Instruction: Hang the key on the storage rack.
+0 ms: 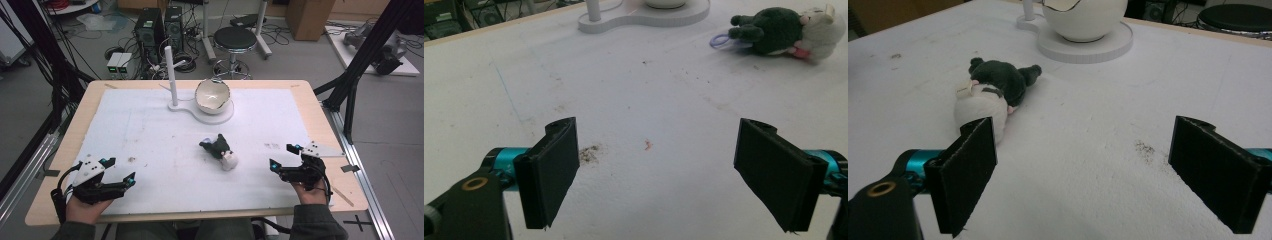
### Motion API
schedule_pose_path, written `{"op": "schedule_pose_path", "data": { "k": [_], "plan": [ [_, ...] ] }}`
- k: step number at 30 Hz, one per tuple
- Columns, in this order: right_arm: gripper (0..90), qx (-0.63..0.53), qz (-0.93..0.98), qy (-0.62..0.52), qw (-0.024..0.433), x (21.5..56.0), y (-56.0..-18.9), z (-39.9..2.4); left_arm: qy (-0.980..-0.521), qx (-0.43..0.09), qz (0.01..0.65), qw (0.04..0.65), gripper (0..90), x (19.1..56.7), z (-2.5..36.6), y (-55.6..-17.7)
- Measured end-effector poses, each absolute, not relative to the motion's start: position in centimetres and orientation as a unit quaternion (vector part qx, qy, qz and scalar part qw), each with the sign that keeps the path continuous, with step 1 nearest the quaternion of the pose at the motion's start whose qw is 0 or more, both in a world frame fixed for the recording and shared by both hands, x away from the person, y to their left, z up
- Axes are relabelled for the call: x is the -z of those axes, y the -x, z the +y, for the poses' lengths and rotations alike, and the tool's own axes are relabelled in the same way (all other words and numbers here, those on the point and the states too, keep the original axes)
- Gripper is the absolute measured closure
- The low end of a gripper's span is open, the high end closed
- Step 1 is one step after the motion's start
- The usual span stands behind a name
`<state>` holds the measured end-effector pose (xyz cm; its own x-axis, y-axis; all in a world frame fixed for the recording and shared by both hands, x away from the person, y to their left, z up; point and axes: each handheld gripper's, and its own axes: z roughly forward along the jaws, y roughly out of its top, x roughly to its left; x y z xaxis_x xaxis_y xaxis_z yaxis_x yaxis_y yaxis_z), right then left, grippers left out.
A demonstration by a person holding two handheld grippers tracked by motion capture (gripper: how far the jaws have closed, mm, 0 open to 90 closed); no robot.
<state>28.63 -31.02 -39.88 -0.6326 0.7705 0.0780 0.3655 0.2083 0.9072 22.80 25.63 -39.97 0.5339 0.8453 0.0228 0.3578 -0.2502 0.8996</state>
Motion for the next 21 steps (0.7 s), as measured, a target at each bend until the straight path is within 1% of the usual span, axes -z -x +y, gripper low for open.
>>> {"op": "schedule_pose_path", "data": {
  "k": [21],
  "plan": [
    [11.2, -0.498, 0.758, -0.371, 0.198, 40.06, -28.76, -30.74, -0.749, -0.263, 0.398, 0.459, 18.7, 39.99, 25.57, -22.99]
  ]
}}
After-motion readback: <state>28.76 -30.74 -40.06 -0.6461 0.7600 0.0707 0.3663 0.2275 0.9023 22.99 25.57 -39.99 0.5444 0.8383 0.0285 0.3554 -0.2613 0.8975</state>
